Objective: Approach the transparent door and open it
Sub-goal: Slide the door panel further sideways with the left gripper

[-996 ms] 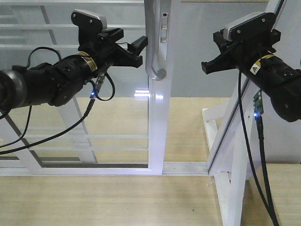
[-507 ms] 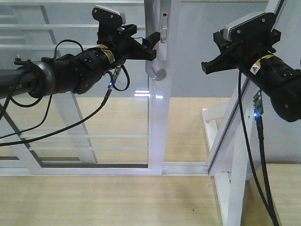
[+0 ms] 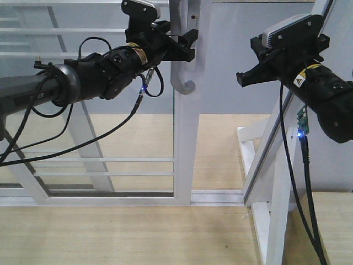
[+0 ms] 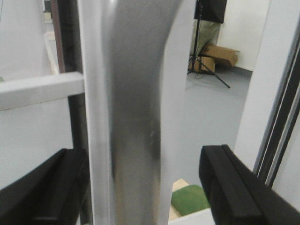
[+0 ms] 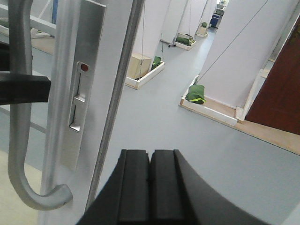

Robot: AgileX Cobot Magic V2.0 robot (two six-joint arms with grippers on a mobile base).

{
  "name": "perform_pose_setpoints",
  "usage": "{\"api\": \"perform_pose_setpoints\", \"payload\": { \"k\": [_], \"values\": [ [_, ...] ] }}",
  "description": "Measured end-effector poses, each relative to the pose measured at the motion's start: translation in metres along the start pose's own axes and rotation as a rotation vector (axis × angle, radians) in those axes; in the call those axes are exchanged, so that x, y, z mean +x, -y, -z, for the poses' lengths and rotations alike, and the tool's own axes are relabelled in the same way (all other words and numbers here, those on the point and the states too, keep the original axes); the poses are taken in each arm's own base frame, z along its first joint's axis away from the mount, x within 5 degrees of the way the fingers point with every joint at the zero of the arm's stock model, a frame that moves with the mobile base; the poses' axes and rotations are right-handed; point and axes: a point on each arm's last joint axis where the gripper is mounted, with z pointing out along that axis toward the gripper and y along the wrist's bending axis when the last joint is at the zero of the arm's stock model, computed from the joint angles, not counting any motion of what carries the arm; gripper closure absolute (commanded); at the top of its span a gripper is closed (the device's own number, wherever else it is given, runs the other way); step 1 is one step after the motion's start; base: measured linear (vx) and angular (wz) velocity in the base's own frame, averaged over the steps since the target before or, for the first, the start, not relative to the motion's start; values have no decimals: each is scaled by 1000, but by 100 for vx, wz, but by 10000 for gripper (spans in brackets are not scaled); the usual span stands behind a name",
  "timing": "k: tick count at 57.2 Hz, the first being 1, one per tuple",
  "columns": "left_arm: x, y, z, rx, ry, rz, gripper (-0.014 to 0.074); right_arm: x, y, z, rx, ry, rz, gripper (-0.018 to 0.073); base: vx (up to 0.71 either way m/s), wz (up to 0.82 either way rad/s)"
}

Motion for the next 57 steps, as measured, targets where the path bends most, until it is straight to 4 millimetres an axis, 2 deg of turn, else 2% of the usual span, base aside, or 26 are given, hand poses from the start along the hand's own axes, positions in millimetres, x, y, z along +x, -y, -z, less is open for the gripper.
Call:
{"api": "perform_pose_setpoints", "payload": {
  "k": [6, 18, 20, 22, 36, 57],
  "values": [
    [2, 0, -2, -4, -12, 0, 23, 0, 0, 0, 0, 0, 0, 565, 0, 0],
    [2, -1, -2, -8, -15, 3, 165, 0, 0, 0, 0, 0, 1, 565, 0, 0],
    [2, -1, -2, -9, -16, 5, 199, 0, 0, 0, 0, 0, 1, 565, 0, 0],
    [3, -1, -2, -9, -17, 3, 280, 0, 0, 0, 0, 0, 1, 565, 0, 0],
    [3, -1, -2, -10, -20, -19, 596, 0, 0, 0, 0, 0, 2, 565, 0, 0],
    [3, -4, -2, -29, -31, -5, 600, 0, 0, 0, 0, 0, 4, 565, 0, 0]
  ]
}}
